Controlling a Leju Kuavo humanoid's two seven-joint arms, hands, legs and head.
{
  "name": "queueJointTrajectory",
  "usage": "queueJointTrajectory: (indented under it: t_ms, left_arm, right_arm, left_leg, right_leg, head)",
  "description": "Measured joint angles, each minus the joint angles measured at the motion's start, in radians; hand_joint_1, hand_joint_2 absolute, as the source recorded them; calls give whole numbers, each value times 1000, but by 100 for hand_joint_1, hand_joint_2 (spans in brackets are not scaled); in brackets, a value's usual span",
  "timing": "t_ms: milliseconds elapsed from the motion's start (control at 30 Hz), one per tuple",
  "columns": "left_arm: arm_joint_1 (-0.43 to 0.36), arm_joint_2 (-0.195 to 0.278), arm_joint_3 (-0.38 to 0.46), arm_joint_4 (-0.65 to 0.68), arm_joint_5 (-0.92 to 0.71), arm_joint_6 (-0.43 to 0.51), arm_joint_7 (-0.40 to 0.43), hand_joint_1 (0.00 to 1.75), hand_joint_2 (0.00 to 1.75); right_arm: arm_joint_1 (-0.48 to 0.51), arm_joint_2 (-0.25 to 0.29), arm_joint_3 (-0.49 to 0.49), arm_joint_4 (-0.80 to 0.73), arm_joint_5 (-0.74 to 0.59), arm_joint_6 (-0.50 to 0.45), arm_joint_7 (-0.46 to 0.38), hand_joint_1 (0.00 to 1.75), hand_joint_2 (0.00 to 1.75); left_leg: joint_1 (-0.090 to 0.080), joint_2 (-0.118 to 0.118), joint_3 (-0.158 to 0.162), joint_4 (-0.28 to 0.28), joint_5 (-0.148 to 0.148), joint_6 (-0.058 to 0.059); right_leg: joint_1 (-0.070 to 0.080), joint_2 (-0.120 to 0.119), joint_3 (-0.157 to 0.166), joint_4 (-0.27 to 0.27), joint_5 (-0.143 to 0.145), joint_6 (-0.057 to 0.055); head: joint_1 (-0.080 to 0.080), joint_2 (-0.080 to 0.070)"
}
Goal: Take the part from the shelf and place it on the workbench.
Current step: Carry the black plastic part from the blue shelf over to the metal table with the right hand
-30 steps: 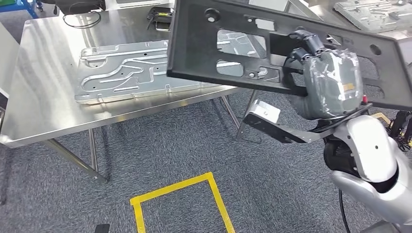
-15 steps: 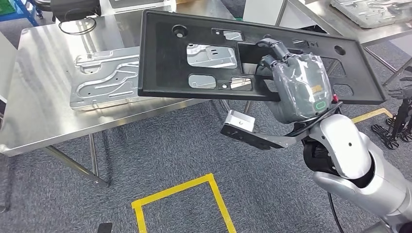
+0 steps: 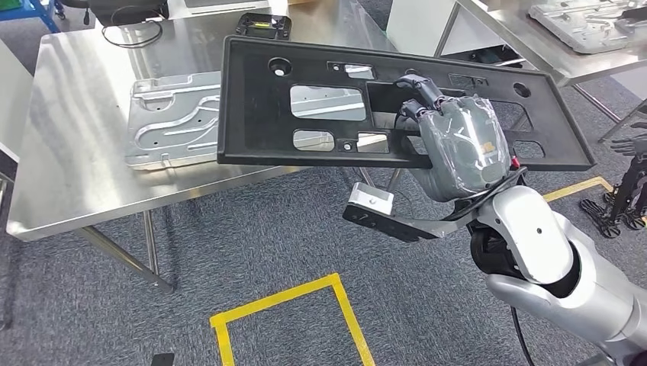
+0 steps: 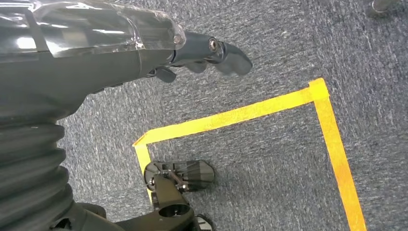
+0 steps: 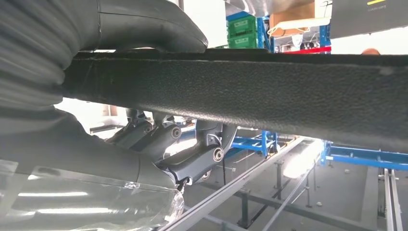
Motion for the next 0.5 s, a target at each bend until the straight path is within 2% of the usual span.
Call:
queueJointTrajectory:
  t_ms: [33,133,167,367,500]
  left_arm:
    - [0,0,0,0,0,0,0,0,175]
    - [0,0,0,0,1,0,-1,0,175]
    - [0,0,0,0,2,0,-1,0,175]
    - [0,1,0,0,6,1,-1,0,175]
    - [0,1,0,0,7,0,-1,0,175]
  right_arm:
    - [0,0,0,1,0,0,0,175,175]
    - [0,0,2,5,0,-1,0,175,175]
    - [0,0,4,7,0,-2,0,175,175]
    - [0,0,20,17,0,-7,0,175,175]
    - [3,0,25,23,-2,-15,2,175,175]
  left_leg:
    - [-1,0,0,0,-1,2]
    - [-4,0,0,0,-1,5]
    - [-5,0,0,0,-1,5]
    - [-4,-1,3,0,-1,5]
    - [-4,-2,4,0,-1,5]
  right_leg:
    - [-1,0,1,-2,0,5]
    - [-5,0,4,-7,0,33]
    - [-6,0,4,-7,0,39]
    - [-6,0,5,-7,-1,47]
    - [-6,0,5,-6,-2,49]
  head:
    - [0,0]
    - [0,0]
    - [0,0]
    - [0,0]
    - [0,0]
